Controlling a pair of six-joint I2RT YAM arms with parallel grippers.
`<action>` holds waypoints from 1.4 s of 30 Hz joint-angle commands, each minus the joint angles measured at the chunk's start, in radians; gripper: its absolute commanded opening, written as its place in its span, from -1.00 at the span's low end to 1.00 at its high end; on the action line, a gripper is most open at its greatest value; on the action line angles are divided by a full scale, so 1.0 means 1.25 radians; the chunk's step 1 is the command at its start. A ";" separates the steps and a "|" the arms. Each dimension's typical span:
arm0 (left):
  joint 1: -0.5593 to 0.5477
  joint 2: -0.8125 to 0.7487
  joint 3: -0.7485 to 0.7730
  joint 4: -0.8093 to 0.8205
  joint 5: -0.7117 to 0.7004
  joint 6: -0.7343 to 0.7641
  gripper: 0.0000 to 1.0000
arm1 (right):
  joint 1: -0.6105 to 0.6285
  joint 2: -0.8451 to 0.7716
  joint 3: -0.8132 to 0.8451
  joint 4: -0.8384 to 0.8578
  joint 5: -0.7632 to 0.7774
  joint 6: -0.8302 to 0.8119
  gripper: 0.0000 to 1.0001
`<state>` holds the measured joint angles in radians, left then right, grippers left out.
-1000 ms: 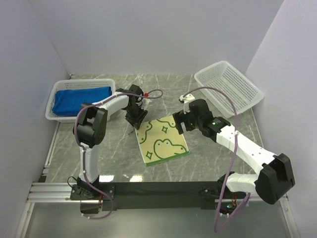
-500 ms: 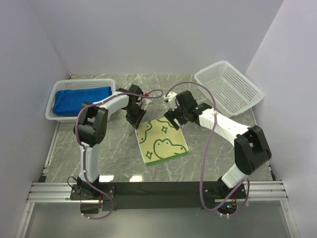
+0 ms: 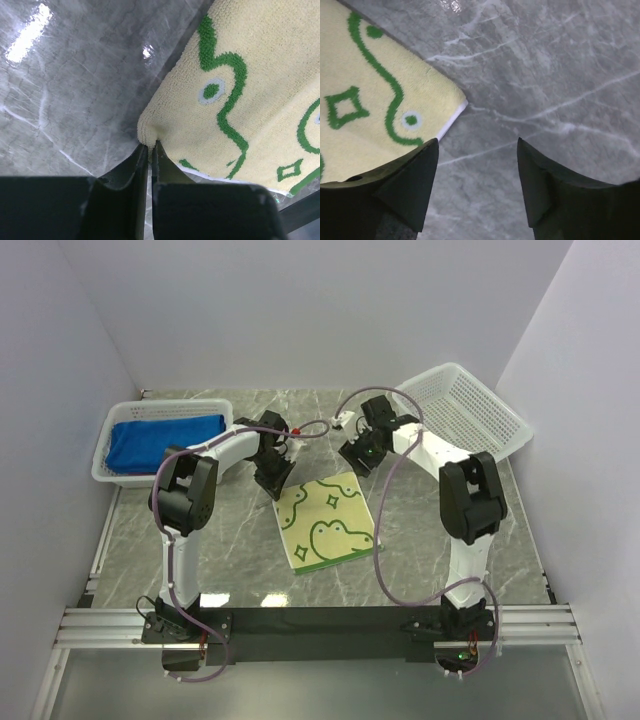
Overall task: Fold and stack the towels
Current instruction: Fold the towel
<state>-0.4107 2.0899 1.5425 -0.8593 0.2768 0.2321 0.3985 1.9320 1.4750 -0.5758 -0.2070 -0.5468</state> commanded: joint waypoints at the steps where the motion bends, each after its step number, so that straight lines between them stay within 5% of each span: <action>1: -0.009 0.054 -0.034 0.012 0.028 0.023 -0.87 | -0.022 0.041 0.059 -0.036 -0.091 -0.045 0.32; 3: -0.009 0.055 -0.034 0.015 0.029 0.020 -0.89 | -0.038 0.075 0.081 -0.051 -0.128 -0.055 0.15; 15: -0.008 0.063 -0.026 0.012 0.022 0.013 -0.95 | -0.046 0.187 0.197 -0.143 -0.227 -0.094 0.08; 42: -0.009 0.063 -0.031 0.019 0.006 0.001 -0.99 | -0.003 0.314 0.332 -0.297 -0.157 -0.116 -0.13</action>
<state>-0.4088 2.0918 1.5429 -0.8589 0.2821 0.2237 0.3866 2.2932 1.8778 -0.9058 -0.4271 -0.6792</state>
